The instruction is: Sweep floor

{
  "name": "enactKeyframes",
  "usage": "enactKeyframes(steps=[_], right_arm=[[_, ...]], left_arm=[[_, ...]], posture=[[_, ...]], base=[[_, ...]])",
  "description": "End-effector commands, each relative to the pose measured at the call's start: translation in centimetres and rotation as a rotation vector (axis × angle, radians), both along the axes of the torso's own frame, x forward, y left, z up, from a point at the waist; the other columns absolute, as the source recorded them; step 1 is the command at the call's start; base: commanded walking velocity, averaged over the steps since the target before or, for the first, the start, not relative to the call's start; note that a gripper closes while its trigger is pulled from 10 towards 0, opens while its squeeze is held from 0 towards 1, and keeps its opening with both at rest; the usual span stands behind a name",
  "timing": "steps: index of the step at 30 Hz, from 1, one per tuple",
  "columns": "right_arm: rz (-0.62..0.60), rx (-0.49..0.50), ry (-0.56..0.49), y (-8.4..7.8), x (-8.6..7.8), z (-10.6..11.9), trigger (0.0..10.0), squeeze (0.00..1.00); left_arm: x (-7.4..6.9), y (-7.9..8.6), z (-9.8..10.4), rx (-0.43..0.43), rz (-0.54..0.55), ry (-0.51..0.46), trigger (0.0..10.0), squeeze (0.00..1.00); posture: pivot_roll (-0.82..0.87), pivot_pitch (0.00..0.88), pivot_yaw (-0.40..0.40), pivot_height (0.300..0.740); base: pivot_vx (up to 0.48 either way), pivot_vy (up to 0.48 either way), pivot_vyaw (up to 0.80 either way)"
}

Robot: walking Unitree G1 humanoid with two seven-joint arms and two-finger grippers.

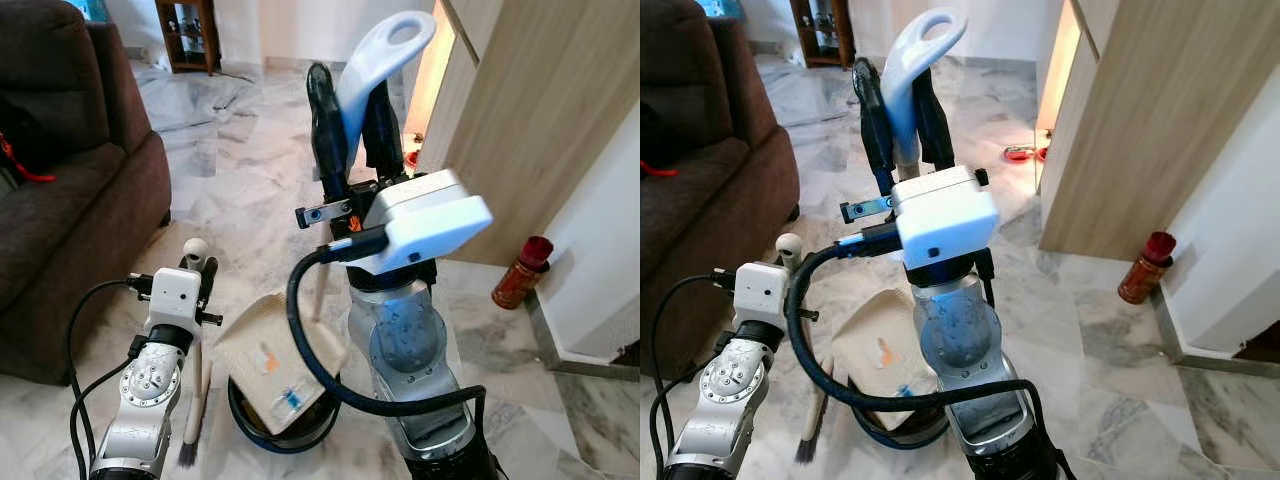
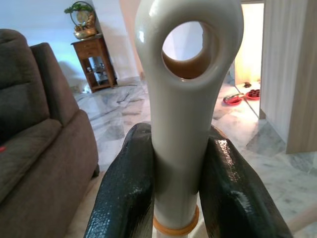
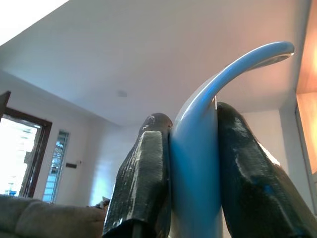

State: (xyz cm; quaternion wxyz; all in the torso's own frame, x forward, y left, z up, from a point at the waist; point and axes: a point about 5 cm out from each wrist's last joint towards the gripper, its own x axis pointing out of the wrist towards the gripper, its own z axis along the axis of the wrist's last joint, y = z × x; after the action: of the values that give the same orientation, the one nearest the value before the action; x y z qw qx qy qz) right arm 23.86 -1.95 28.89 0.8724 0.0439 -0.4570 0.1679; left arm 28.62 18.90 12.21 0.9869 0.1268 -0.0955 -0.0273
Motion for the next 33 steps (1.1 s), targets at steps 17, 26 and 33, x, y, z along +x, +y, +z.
enactKeyframes(steps=[17, 26, 33], right_arm=[[0.134, -0.083, -0.284, 2.4, -3.9, 2.1, 10.0, 0.0], [0.108, -0.143, -0.347, 2.8, -4.3, 2.0, 10.0, 0.0], [0.078, -0.163, -0.381, 2.9, -4.5, 2.0, 10.0, 0.0]], left_arm=[[0.0, -0.2, 1.3, 0.019, -0.015, -0.063, 10.0, 0.0], [0.0, -0.3, 1.3, 0.021, -0.022, -0.062, 10.0, 0.0], [0.0, -0.3, 1.3, 0.025, -0.025, -0.062, 10.0, 0.0]], posture=[[0.16, 0.034, -0.024, 0.74], [0.16, 0.037, -0.024, 0.74], [0.16, 0.037, -0.024, 0.74]], base=[[0.0, 0.0, 0.0], [0.0, 0.0, 0.0], [0.0, 0.0, 0.0]])
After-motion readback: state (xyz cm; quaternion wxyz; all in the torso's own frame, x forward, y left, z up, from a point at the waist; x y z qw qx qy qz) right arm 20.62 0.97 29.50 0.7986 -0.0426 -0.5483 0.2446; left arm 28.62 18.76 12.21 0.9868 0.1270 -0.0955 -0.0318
